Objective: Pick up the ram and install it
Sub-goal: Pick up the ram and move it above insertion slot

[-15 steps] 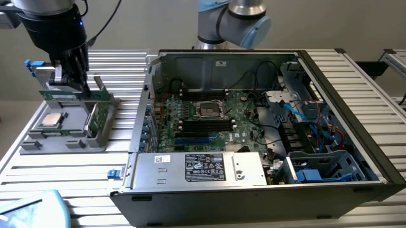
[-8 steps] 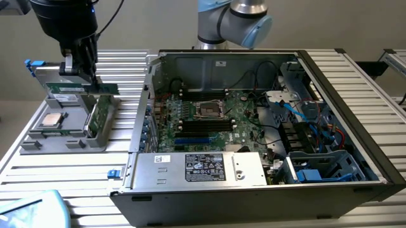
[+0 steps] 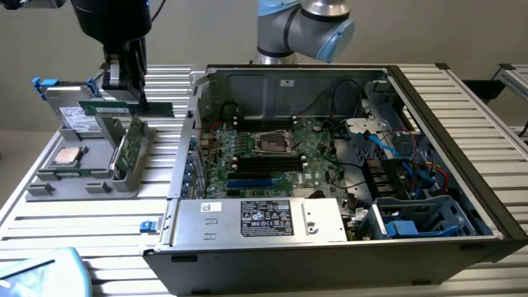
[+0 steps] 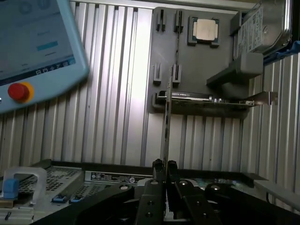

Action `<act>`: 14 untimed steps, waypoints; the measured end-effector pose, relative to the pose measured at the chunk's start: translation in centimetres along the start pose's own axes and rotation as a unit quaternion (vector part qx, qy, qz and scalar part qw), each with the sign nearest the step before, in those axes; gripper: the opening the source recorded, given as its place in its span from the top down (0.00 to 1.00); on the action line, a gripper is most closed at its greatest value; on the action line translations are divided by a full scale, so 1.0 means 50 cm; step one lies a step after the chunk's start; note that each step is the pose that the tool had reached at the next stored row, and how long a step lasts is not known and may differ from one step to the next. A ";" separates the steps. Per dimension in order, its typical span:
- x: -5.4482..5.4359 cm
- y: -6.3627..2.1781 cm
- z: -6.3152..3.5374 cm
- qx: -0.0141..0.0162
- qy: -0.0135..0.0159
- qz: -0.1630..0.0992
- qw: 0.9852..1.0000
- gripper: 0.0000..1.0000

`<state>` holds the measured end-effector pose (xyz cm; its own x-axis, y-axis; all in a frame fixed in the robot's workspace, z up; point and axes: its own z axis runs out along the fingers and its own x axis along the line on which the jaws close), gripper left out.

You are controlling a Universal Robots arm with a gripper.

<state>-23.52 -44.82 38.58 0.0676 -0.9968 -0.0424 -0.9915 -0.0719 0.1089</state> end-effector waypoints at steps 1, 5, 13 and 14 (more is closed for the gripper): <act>0.001 -0.009 -0.001 0.000 0.000 0.000 1.000 0.86; 0.003 -0.045 -0.008 0.000 -0.001 -0.001 1.000 0.86; 0.008 -0.117 -0.022 0.000 -0.002 -0.003 1.000 0.86; 0.008 -0.126 -0.023 0.000 -0.002 -0.003 1.000 0.86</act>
<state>-17.13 -44.82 39.04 0.0736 -0.9962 -0.0473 -0.9910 -0.0784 0.1088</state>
